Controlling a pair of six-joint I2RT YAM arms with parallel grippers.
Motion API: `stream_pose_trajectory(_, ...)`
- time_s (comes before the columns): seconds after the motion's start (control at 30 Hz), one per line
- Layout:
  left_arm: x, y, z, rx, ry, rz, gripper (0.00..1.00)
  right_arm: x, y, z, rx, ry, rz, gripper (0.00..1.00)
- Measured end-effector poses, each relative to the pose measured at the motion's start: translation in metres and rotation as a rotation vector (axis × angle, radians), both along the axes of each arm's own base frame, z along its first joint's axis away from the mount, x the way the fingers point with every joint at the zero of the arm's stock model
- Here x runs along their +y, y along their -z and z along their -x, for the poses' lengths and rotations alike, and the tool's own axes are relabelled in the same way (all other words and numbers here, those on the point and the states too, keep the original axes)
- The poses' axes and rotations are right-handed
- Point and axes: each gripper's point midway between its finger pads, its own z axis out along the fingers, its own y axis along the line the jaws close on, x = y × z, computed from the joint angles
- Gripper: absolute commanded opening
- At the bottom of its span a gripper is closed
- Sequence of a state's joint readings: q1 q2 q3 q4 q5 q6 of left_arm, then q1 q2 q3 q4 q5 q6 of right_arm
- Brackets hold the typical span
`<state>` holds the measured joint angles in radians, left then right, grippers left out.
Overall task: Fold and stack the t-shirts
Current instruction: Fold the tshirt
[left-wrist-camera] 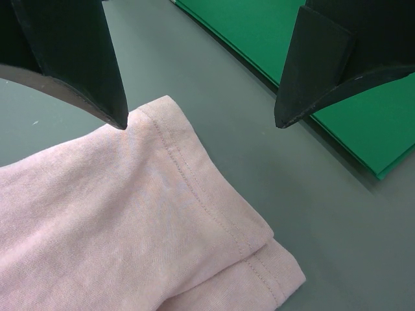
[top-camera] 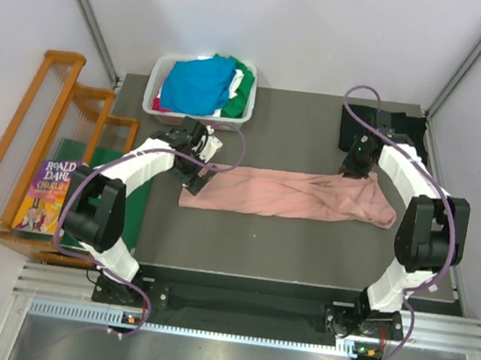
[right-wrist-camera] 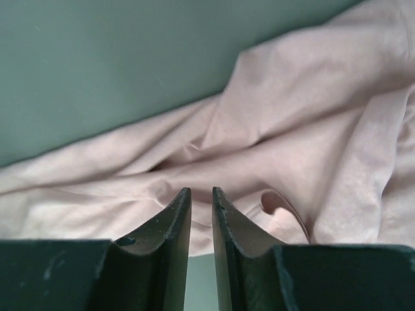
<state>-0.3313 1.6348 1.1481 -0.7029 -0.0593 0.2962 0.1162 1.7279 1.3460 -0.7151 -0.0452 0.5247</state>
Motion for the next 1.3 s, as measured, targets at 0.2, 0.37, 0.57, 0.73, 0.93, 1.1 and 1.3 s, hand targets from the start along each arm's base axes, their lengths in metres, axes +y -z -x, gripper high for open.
stream_pose_trajectory(0.2, 0.000, 0.000, 0.000, 0.000, -0.003, 0.000, 0.99, 0.003, -0.005, -0.033, -0.021, 0.006, 0.003, 0.26)
stream_pose_trajectory(0.37, 0.002, 0.001, 0.000, -0.005, -0.005, -0.007, 0.99, 0.001, 0.005, -0.030, 0.008, 0.011, 0.017, 0.41)
stream_pose_trajectory(0.57, 0.003, 0.004, 0.003, 0.005, -0.005, -0.011, 0.99, -0.008, 0.029, -0.001, 0.088, 0.017, 0.055, 0.42)
stream_pose_trajectory(0.73, 0.003, 0.004, 0.003, 0.005, -0.005, -0.010, 0.99, -0.006, 0.039, 0.011, 0.122, 0.006, 0.046, 0.41)
stream_pose_trajectory(0.93, 0.003, 0.004, 0.003, 0.005, -0.005, -0.010, 0.99, -0.003, 0.048, 0.021, 0.145, -0.013, 0.025, 0.36)
stream_pose_trajectory(1.1, 0.002, 0.004, 0.002, 0.001, -0.006, -0.009, 0.99, -0.002, 0.043, 0.029, 0.142, -0.025, 0.015, 0.26)
stream_pose_trajectory(1.3, 0.002, 0.004, 0.001, -0.001, -0.005, -0.007, 0.99, 0.002, 0.023, 0.032, 0.091, -0.033, -0.011, 0.05)
